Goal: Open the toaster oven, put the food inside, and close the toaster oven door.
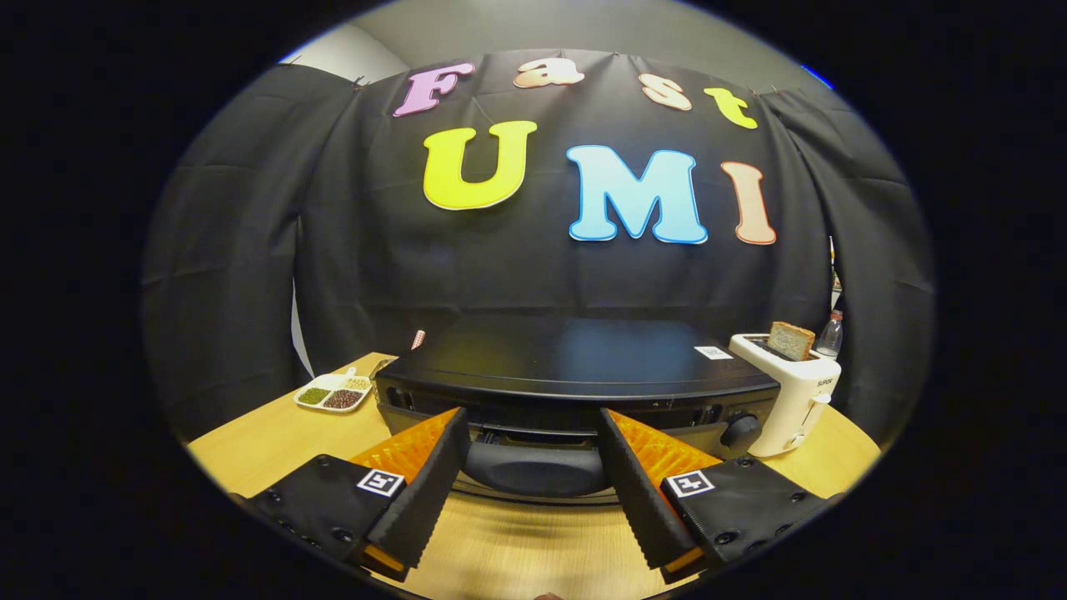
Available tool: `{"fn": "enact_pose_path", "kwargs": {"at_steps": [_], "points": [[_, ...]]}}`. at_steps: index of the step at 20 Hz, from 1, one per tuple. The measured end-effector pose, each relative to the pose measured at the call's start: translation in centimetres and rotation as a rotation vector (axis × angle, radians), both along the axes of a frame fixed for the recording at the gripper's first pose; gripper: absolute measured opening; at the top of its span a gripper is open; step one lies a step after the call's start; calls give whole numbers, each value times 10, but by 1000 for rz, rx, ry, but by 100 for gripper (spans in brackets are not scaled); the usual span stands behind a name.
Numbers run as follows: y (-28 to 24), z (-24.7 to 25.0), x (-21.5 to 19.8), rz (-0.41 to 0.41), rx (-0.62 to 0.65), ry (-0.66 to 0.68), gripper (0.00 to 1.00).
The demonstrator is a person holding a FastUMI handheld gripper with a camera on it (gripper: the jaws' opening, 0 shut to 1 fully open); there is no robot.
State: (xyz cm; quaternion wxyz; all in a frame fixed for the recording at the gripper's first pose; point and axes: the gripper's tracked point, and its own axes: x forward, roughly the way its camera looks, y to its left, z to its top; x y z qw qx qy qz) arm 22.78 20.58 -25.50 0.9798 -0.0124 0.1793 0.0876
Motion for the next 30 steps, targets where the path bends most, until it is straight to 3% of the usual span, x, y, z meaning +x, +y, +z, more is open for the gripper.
{"fn": "enact_pose_path", "kwargs": {"at_steps": [14, 24, 30], "points": [[-3, -33, -77, -6, -74, 52, 98], [1, -86, -131, 11, -70, 272, 98], [-9, -41, -177, 22, -7, 269, 98]]}}
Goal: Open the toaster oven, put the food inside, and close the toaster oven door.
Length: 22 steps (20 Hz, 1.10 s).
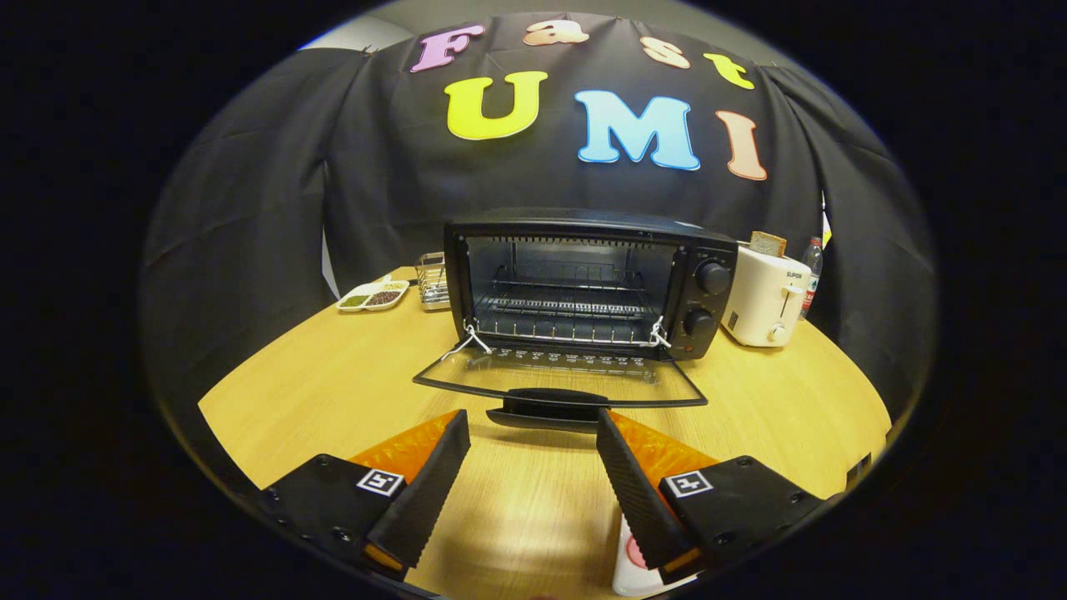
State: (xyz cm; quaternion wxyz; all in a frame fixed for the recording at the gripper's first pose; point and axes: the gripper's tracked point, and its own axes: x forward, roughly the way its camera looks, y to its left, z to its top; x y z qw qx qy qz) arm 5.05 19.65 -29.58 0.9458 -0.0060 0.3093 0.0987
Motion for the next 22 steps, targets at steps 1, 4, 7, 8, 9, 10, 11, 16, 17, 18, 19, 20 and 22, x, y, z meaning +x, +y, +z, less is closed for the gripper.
{"fn": "enact_pose_path", "kwargs": {"at_steps": [1, 4, 7, 8, 9, 10, 11, 16, 17, 18, 19, 20, 22], "points": [[-9, 8, -8, -5, 2, 0, 98], [-37, 27, -27, -31, 15, 11, 98], [-60, 32, -39, -28, 54, 66, 98], [-67, 29, -43, -20, 84, 103, 98], [-71, 27, -46, -7, 113, 144, 98], [-77, 24, -48, 6, 133, 190, 97], [-83, 23, -49, 15, 142, 228, 97], [-123, 14, -52, 56, 185, 374, 99], [-130, 10, -50, 60, 195, 406, 99], [-137, 6, -48, 61, 207, 439, 99], [-143, 1, -45, 56, 224, 473, 99], [-151, -6, -45, 44, 243, 507, 99], [-161, -19, -44, 25, 271, 567, 99]]}}
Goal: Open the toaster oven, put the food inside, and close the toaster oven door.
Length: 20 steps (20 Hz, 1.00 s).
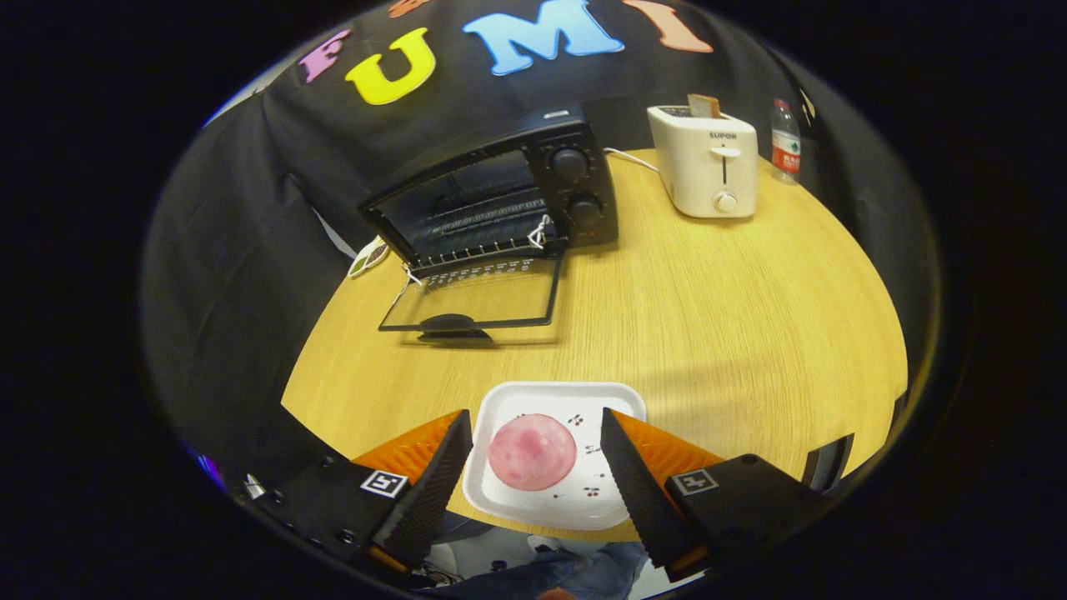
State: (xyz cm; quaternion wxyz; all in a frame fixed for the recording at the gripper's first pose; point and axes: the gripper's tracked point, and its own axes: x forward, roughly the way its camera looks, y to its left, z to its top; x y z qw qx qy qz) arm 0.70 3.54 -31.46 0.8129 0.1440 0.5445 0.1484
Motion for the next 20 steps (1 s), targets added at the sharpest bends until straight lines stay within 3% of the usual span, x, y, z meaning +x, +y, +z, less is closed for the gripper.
{"fn": "enact_pose_path", "kwargs": {"at_steps": [13, 17, 19, 20], "points": [[-34, -50, -40, 158, -72, 284, 98], [-35, -53, -37, 169, -66, 301, 85], [-40, -58, -35, 161, -82, 319, 57], [-45, -57, -35, 159, -94, 328, 49]]}}
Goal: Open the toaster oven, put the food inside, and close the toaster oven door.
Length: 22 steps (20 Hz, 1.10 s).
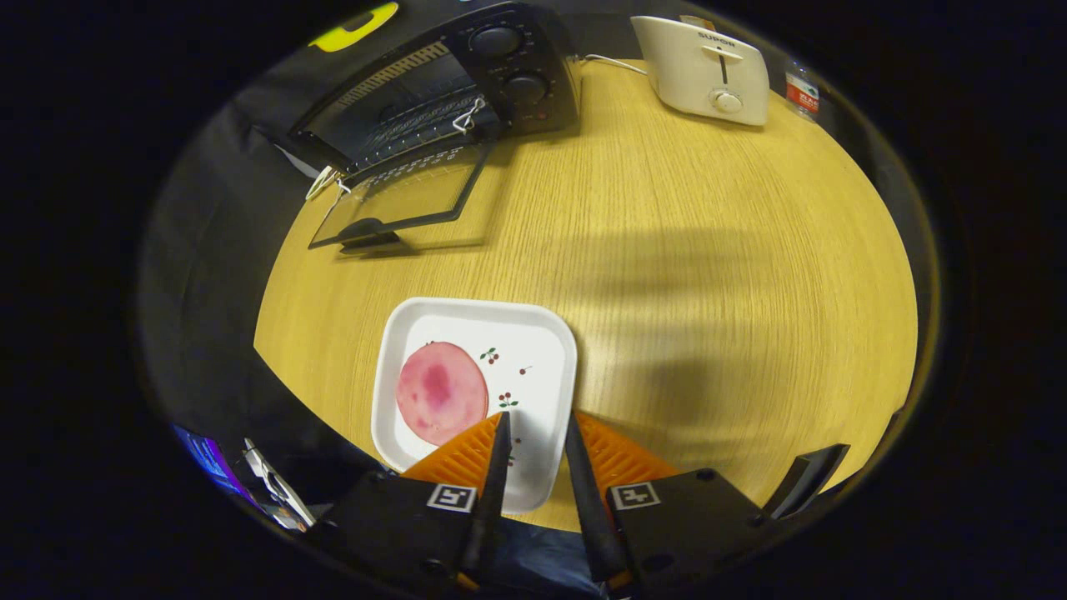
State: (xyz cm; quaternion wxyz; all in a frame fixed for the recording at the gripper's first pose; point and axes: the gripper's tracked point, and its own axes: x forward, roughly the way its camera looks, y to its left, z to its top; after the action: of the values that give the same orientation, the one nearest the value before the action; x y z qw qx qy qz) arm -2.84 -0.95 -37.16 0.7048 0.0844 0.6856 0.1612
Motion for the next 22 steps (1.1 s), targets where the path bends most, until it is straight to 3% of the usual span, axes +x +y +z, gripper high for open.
{"fn": "enact_pose_path", "kwargs": {"at_steps": [4, 6, 13, 22], "points": [[-8, -1, 5, -75, 21, 35, 17], [-1, -3, -1, -137, 90, 72, 2], [16, 1, -10, -239, 263, 104, 2], [48, 32, -17, -399, 374, 76, 2]]}}
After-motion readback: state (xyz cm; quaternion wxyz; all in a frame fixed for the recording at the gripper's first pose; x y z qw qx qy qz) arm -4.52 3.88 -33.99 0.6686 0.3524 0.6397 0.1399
